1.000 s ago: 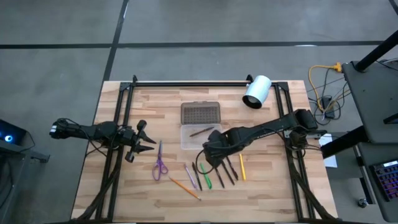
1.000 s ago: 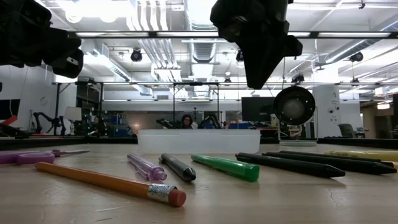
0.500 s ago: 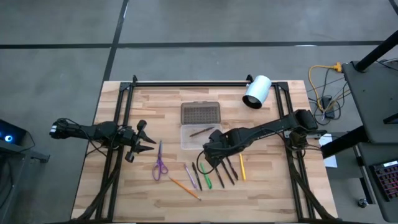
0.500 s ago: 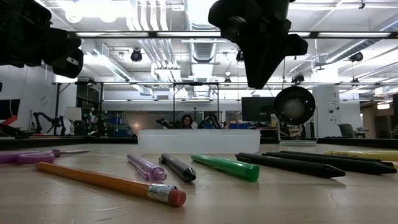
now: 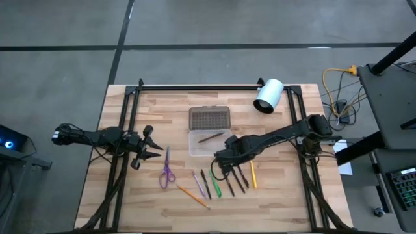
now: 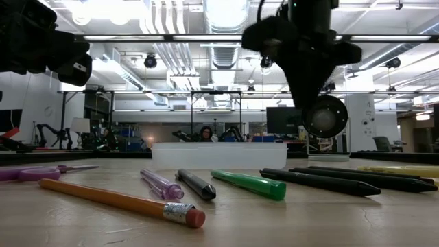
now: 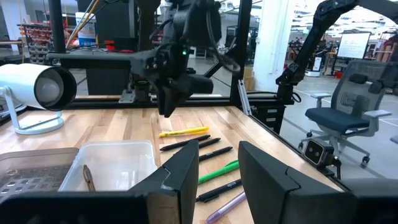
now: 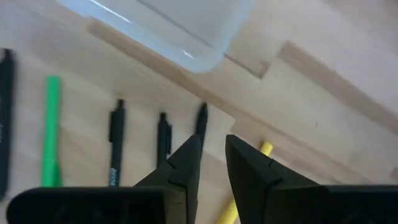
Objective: Pick & place school supplies into a supply box
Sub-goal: Put the yellow pen into the supply box
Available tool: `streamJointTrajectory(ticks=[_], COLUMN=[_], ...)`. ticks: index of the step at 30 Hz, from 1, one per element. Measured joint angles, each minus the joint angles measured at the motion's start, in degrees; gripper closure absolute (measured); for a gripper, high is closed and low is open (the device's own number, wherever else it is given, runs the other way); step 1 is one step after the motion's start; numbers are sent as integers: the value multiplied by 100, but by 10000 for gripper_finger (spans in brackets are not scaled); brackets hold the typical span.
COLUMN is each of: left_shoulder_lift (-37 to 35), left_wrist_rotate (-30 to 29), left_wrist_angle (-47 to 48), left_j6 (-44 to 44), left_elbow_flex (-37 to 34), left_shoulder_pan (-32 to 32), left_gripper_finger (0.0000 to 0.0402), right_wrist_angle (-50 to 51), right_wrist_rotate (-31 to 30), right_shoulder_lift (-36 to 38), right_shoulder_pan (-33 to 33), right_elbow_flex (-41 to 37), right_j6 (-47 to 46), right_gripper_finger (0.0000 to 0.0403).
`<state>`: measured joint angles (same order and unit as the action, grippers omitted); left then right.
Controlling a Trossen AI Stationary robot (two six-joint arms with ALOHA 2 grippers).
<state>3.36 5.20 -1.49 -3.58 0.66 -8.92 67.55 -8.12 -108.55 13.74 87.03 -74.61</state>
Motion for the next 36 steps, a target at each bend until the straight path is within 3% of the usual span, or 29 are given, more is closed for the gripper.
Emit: streamJointTrajectory(ticks=[6,18,24,29,36], left_shoulder_lift=[0,0,0,-2,37], left_wrist_rotate=[0,-1,1,1,-1], left_wrist_angle=[0,1,0,1,0], left_j6=[0,0,1,-1,1], left_elbow_flex=[-1,-1,0,0,0], left_shoulder_pan=[0,-1,-1,1,-1], left_gripper_finger=[303,303,303,303,303], right_wrist_angle=[-21,-3,-196,-1373,-1893], right_wrist_rotate=[364,517,517,533,699], right_shoulder_lift=[13,300,1006,1573,1685], right_shoulder_pan=[2,169,307,395,431], right_elbow_flex=[-284,-543,-1451,-2318,-2928], right_j6=[-479,-1177,-1930,-2321,-2557], right_gripper_finger=[335,335,335,335,335])
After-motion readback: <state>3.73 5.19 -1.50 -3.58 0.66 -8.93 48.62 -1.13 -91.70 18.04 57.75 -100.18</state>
